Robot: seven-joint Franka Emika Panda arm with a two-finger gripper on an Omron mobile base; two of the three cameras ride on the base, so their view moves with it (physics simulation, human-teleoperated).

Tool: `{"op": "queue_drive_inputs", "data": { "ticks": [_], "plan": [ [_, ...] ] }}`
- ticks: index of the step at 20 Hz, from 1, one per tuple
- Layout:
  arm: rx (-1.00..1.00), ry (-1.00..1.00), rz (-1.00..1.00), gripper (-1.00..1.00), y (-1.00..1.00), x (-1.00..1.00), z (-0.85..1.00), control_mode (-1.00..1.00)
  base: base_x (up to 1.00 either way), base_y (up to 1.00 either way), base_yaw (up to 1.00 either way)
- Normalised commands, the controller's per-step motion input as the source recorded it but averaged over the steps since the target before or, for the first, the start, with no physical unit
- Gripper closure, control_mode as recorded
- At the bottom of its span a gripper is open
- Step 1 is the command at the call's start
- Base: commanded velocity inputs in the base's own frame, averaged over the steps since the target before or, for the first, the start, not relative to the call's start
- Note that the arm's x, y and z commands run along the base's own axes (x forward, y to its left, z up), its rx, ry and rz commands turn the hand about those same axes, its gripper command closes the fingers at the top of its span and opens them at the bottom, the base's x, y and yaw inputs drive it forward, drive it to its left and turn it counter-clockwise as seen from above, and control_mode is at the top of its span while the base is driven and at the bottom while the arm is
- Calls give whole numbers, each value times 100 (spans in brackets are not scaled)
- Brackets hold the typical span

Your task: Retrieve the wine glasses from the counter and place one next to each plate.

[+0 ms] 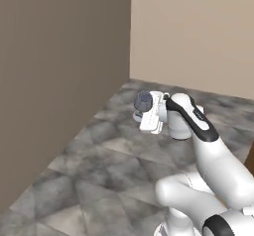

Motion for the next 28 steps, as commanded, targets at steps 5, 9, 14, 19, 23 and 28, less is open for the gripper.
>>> {"op": "queue_drive_inputs", "data": {
  "ticks": [5, 9, 14, 19, 23, 28],
  "plan": [
    [0, 0, 0, 100, 0, 0, 0, 100, 100, 37, -26],
    [0, 0, 0, 100, 0, 0, 0, 100, 90, 12, -32],
    [0, 0, 0, 100, 0, 0, 0, 100, 78, 0, -45],
    [0, 0, 0, 100, 0, 0, 0, 100, 77, 16, -50],
    [0, 0, 0, 100, 0, 0, 0, 100, 83, 40, -49],
    [0, 0, 0, 100, 0, 0, 0, 100, 96, 54, -49]
  ]
}}
